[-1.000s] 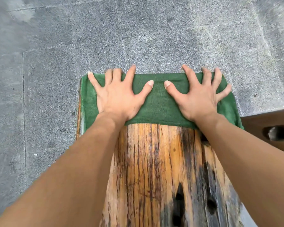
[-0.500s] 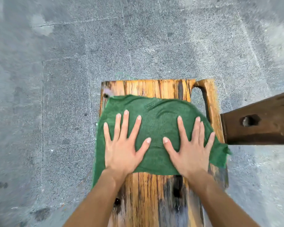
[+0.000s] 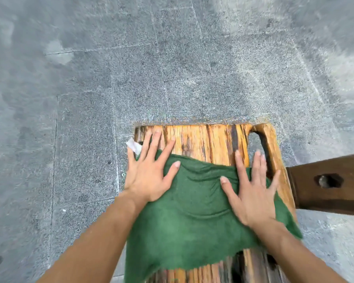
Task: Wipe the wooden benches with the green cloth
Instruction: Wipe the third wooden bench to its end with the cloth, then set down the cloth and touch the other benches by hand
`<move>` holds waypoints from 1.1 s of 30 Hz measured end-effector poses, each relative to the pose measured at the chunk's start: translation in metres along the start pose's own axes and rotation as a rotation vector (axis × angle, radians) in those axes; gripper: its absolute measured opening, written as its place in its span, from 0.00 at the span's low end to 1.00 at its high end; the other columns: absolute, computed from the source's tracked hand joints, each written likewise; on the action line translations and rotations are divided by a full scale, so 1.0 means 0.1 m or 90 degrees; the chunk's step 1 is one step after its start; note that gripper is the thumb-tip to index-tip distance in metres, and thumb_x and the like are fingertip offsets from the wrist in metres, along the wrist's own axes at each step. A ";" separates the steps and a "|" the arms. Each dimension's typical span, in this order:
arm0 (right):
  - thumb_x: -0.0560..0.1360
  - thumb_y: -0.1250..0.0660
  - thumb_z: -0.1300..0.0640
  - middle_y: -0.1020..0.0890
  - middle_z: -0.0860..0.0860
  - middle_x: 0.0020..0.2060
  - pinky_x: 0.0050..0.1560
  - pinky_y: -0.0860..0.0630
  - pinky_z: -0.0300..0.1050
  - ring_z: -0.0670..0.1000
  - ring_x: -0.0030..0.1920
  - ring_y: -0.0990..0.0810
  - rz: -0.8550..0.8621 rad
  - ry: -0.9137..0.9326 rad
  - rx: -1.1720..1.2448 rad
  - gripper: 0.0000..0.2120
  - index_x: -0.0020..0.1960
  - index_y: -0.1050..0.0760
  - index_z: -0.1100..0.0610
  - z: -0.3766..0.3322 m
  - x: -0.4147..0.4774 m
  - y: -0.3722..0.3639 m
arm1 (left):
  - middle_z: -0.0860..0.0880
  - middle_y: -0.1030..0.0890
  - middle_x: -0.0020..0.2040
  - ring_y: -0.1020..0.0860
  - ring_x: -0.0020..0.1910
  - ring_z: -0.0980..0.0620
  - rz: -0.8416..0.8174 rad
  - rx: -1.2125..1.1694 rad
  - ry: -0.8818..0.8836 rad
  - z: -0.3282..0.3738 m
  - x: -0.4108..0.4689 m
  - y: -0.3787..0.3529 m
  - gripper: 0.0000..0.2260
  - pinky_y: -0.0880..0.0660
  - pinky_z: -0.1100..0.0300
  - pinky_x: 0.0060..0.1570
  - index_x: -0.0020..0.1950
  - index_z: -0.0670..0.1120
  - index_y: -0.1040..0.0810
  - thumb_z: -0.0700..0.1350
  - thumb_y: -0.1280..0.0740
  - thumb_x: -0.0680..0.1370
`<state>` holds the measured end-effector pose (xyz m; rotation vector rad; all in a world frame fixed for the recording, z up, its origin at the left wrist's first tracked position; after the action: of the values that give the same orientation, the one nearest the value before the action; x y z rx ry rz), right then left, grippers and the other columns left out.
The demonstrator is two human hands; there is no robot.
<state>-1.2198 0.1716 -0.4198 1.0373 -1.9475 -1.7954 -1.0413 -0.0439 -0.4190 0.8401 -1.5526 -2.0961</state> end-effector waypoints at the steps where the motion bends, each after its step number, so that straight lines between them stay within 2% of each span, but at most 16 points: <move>1: 0.78 0.61 0.24 0.62 0.56 0.85 0.77 0.73 0.67 0.52 0.84 0.67 0.010 -0.010 0.029 0.38 0.84 0.63 0.36 -0.04 0.21 0.02 | 0.52 0.61 0.86 0.66 0.83 0.52 0.011 -0.033 0.016 -0.10 0.18 0.05 0.31 0.57 0.30 0.77 0.84 0.65 0.56 0.69 0.59 0.82; 3: 0.77 0.55 0.24 0.53 0.57 0.85 0.75 0.73 0.66 0.54 0.85 0.59 0.029 -0.034 0.077 0.36 0.83 0.52 0.34 -0.10 0.62 0.12 | 0.48 0.44 0.85 0.51 0.85 0.48 0.010 -0.064 0.041 -0.24 0.52 0.14 0.29 0.50 0.30 0.77 0.83 0.65 0.45 0.68 0.57 0.82; 4: 0.78 0.51 0.25 0.47 0.59 0.85 0.76 0.72 0.67 0.55 0.85 0.54 0.050 -0.050 0.103 0.33 0.81 0.42 0.34 -0.12 0.82 0.19 | 0.46 0.32 0.80 0.39 0.81 0.45 0.003 -0.063 0.050 -0.29 0.68 0.18 0.28 0.42 0.32 0.75 0.79 0.62 0.35 0.67 0.56 0.82; 5: 0.80 0.48 0.28 0.41 0.60 0.82 0.77 0.69 0.68 0.57 0.84 0.49 0.083 -0.058 0.115 0.29 0.76 0.31 0.38 -0.16 1.05 0.29 | 0.43 0.22 0.70 0.28 0.74 0.41 0.000 -0.063 0.055 -0.32 0.89 0.24 0.28 0.34 0.36 0.71 0.72 0.58 0.25 0.66 0.55 0.82; 7: 0.84 0.43 0.36 0.27 0.60 0.74 0.78 0.61 0.71 0.59 0.79 0.37 0.130 -0.045 0.078 0.23 0.63 0.19 0.49 -0.37 1.47 0.43 | 0.39 0.16 0.55 0.19 0.58 0.36 0.002 -0.036 0.075 -0.41 1.23 0.37 0.26 0.25 0.44 0.59 0.58 0.49 0.18 0.62 0.51 0.85; 9: 0.85 0.45 0.39 0.19 0.63 0.60 0.75 0.40 0.68 0.64 0.66 0.23 0.098 -0.032 0.031 0.22 0.58 0.22 0.56 -0.62 1.78 0.51 | 0.39 0.16 0.50 0.17 0.51 0.35 0.021 0.052 0.029 -0.40 1.46 0.54 0.23 0.26 0.48 0.47 0.54 0.46 0.17 0.58 0.47 0.86; 11: 0.85 0.47 0.36 0.18 0.66 0.49 0.58 0.26 0.62 0.68 0.52 0.20 0.056 -0.036 0.055 0.23 0.56 0.30 0.56 -0.74 1.97 0.62 | 0.44 0.19 0.39 0.19 0.41 0.38 0.064 0.116 -0.052 -0.38 1.53 0.82 0.23 0.32 0.51 0.39 0.50 0.47 0.19 0.59 0.49 0.87; 13: 0.81 0.46 0.29 0.21 0.61 0.42 0.51 0.26 0.58 0.64 0.45 0.23 0.014 -0.019 0.096 0.26 0.53 0.33 0.54 -0.85 2.10 0.81 | 0.48 0.24 0.33 0.22 0.34 0.40 0.089 0.123 -0.096 -0.57 1.54 1.12 0.23 0.34 0.54 0.36 0.46 0.50 0.25 0.62 0.52 0.86; 16: 0.71 0.45 0.21 0.22 0.52 0.35 0.39 0.28 0.44 0.53 0.37 0.23 -0.112 0.135 0.034 0.33 0.43 0.29 0.52 -1.44 2.23 1.24 | 0.45 0.16 0.39 0.16 0.39 0.38 0.145 0.152 -0.144 -1.09 1.51 1.78 0.25 0.34 0.52 0.35 0.47 0.52 0.30 0.67 0.58 0.83; 18: 0.69 0.44 0.23 0.23 0.50 0.32 0.33 0.35 0.38 0.49 0.35 0.24 -0.163 0.255 -0.007 0.32 0.39 0.28 0.53 -1.91 2.23 1.55 | 0.45 0.16 0.37 0.16 0.36 0.38 0.176 0.167 -0.184 -1.41 1.44 2.17 0.22 0.34 0.53 0.33 0.45 0.54 0.41 0.68 0.62 0.83; 21: 0.77 0.32 0.34 0.21 0.47 0.35 0.38 0.31 0.41 0.51 0.39 0.22 -0.211 0.352 -0.026 0.18 0.39 0.26 0.46 -2.53 2.25 1.98 | 0.47 0.17 0.33 0.18 0.30 0.40 0.221 0.174 -0.179 -1.87 1.30 2.71 0.18 0.36 0.56 0.30 0.44 0.57 0.50 0.69 0.58 0.83; 24: 0.78 0.25 0.45 0.20 0.45 0.35 0.40 0.30 0.43 0.52 0.41 0.21 -0.214 0.401 -0.128 0.16 0.36 0.29 0.42 -3.11 2.28 2.48 | 0.47 0.17 0.36 0.18 0.33 0.40 0.207 0.178 -0.128 -2.34 1.12 3.24 0.19 0.37 0.55 0.30 0.45 0.56 0.50 0.71 0.55 0.79; 28: 0.68 0.21 0.37 0.20 0.39 0.26 0.29 0.31 0.29 0.37 0.30 0.21 -0.238 0.381 -0.085 0.15 0.34 0.21 0.44 -3.89 2.19 3.35 | 0.46 0.19 0.37 0.19 0.35 0.38 0.243 0.161 -0.066 -2.94 0.70 4.22 0.21 0.40 0.55 0.30 0.42 0.57 0.48 0.72 0.50 0.77; 29: 0.62 0.22 0.33 0.20 0.39 0.25 0.28 0.31 0.28 0.36 0.28 0.22 -0.238 0.370 -0.069 0.17 0.35 0.19 0.45 -4.08 2.15 3.57 | 0.47 0.21 0.35 0.20 0.35 0.38 0.241 0.148 -0.041 -3.08 0.58 4.47 0.22 0.40 0.55 0.31 0.42 0.56 0.47 0.73 0.49 0.77; 31: 0.54 0.22 0.28 0.21 0.45 0.24 0.28 0.31 0.35 0.43 0.26 0.24 -0.221 0.352 -0.032 0.28 0.39 0.16 0.51 -4.41 2.05 3.99 | 0.50 0.26 0.31 0.27 0.33 0.41 0.205 0.109 0.026 -3.36 0.36 4.93 0.26 0.37 0.53 0.33 0.41 0.53 0.40 0.77 0.48 0.74; 33: 0.53 0.23 0.24 0.25 0.50 0.26 0.30 0.34 0.43 0.49 0.28 0.28 -0.249 0.367 0.030 0.39 0.40 0.19 0.60 -4.79 1.81 4.31 | 0.51 0.28 0.29 0.28 0.32 0.47 0.171 0.022 0.087 -3.61 0.03 5.32 0.28 0.32 0.52 0.35 0.37 0.53 0.33 0.79 0.43 0.70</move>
<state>-1.1655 -0.3207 0.0300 1.8107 -1.5064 -1.3891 -0.8193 -0.4644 0.0133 0.7248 -1.5396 -1.7901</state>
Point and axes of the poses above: each hand's wrist, its own x-axis towards the middle knuckle, its own y-axis out of the back of the hand, z = x × y, the point moved 10 cm from there along x, towards the middle knuckle
